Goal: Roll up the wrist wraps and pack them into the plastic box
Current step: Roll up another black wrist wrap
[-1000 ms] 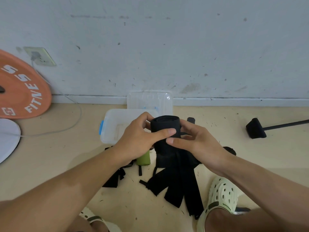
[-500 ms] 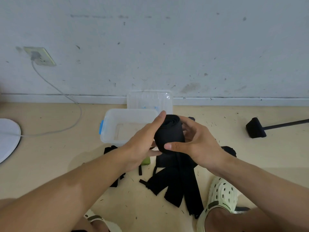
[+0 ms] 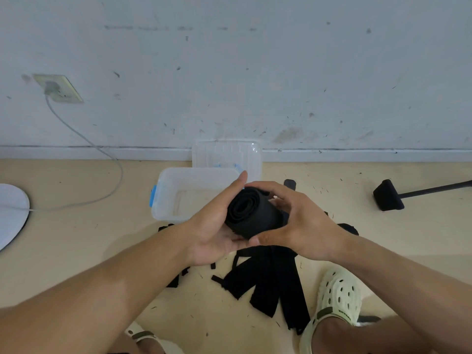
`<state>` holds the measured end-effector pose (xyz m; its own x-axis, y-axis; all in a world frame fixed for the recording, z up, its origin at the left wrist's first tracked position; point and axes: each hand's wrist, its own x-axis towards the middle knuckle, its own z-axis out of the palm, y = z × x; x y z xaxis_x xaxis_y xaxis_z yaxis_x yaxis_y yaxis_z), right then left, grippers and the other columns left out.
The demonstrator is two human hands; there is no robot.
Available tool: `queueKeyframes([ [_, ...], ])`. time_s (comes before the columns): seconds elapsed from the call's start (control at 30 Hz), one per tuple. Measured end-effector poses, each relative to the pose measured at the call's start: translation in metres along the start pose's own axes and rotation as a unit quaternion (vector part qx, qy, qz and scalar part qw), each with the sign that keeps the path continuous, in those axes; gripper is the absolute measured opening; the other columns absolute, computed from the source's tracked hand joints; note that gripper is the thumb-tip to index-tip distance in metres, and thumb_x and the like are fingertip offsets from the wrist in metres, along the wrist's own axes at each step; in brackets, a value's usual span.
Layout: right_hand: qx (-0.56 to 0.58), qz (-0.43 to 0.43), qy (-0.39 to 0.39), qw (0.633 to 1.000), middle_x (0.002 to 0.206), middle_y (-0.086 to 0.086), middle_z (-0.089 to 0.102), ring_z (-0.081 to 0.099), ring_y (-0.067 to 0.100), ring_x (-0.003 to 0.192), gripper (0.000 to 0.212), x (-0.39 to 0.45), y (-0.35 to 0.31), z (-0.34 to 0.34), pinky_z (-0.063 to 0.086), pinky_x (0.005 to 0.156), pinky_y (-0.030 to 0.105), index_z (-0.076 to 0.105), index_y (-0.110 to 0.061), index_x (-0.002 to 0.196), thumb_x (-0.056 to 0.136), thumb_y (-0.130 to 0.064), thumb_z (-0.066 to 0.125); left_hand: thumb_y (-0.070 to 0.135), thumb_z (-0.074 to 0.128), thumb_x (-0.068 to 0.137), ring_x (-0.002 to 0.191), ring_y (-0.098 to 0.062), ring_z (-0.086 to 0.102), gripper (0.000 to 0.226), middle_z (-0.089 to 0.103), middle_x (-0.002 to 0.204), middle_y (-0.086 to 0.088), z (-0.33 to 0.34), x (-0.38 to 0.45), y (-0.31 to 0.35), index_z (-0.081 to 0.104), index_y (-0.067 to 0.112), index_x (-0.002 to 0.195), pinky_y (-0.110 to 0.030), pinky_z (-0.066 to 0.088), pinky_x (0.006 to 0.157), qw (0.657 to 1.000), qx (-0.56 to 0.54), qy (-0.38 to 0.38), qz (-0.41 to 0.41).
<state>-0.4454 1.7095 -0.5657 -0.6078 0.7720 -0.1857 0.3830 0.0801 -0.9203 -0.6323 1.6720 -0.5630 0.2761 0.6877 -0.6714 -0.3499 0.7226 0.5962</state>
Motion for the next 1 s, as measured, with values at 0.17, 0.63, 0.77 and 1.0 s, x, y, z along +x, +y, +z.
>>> queueKeyframes([
  [0.17,-0.035,0.008,-0.009,0.999,0.132,-0.016,0.064,0.058,0.004,0.126,0.089,0.000,-0.002,-0.001,0.045,0.114,0.035,0.049,-0.060,0.138,0.070,-0.023,0.094,0.073,0.063,0.083,0.110,-0.026,0.073,0.069,0.076,0.121,-0.010,0.008,-0.002,-0.002,0.072,0.021,0.127,-0.036,0.057,0.078,0.999,-0.003,0.034,0.001],
  [0.63,-0.084,0.043,0.023,0.995,0.116,-0.015,0.062,0.059,0.003,0.110,0.067,0.002,-0.006,0.000,0.051,0.099,0.030,0.059,-0.051,0.116,0.066,-0.024,0.095,0.061,0.069,0.082,0.101,-0.028,0.070,0.065,0.073,0.119,-0.014,0.003,0.002,-0.011,0.071,0.013,0.126,-0.051,0.050,0.108,0.996,-0.074,-0.049,-0.029],
  [0.77,-0.089,0.067,-0.005,0.994,0.109,-0.010,0.065,0.063,0.003,0.099,0.064,0.004,-0.008,-0.005,0.057,0.087,0.030,0.062,-0.033,0.118,0.064,-0.022,0.095,0.042,0.075,0.079,0.091,-0.026,0.073,0.055,0.075,0.110,-0.013,0.012,-0.001,-0.013,0.069,0.011,0.125,-0.051,0.050,0.110,0.997,-0.073,-0.020,-0.026],
  [1.0,-0.047,0.037,0.086,0.995,0.106,-0.008,0.063,0.062,0.003,0.094,0.065,-0.001,-0.004,0.001,0.050,0.073,0.014,0.054,-0.034,0.110,0.062,-0.019,0.096,0.038,0.074,0.085,0.102,-0.027,0.074,0.054,0.071,0.128,-0.018,0.013,0.003,-0.008,0.069,0.009,0.129,-0.040,0.062,0.086,0.994,-0.104,-0.011,0.012],
])
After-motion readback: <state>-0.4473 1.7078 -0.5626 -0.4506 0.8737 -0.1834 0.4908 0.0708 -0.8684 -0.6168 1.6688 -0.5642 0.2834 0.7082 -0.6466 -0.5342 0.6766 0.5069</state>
